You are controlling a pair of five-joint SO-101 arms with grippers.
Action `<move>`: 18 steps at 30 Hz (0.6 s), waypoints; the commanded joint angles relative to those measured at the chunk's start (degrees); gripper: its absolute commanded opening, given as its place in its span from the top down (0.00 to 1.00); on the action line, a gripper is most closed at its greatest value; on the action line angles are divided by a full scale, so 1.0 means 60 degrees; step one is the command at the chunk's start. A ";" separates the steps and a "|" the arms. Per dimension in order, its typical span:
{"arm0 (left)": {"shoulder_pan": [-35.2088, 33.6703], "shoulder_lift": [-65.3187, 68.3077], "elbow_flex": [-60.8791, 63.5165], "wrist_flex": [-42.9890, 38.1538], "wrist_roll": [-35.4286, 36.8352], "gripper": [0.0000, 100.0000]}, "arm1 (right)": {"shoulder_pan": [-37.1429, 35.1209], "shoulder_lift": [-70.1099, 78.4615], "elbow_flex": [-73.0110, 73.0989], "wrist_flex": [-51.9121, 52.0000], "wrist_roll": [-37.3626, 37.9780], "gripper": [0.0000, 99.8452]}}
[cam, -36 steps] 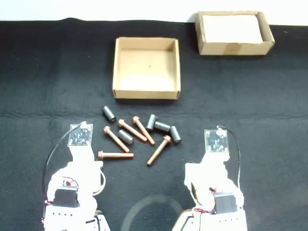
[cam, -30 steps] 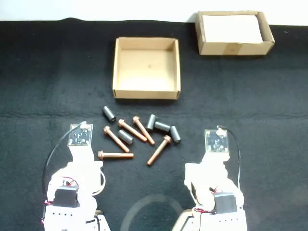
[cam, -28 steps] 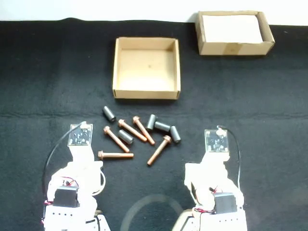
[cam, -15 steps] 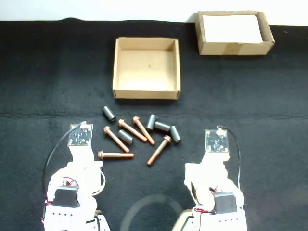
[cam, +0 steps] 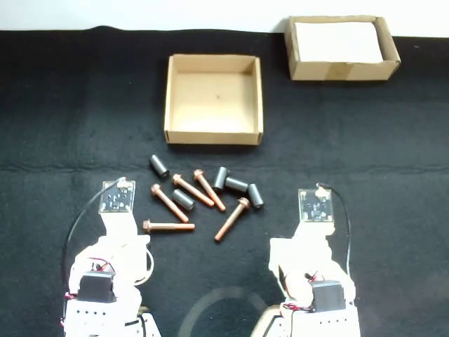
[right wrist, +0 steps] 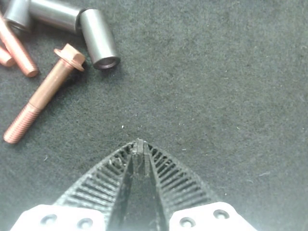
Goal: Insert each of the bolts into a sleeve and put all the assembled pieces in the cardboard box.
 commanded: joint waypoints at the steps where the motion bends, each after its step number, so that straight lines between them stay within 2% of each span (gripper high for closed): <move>1: -0.0095 -0.0095 -0.0110 0.0044 0.0073 0.99 | -0.0022 -0.0081 0.1062 0.0007 -0.0088 0.99; 8: -0.0095 -0.0095 -0.0344 0.0029 0.0044 0.99 | -0.0022 -0.0081 0.0125 0.0022 -0.0088 0.99; 18: -0.0081 -0.0095 -0.2103 0.0044 0.0044 0.99 | -0.0051 -0.0081 -0.1355 0.0037 -0.0073 0.99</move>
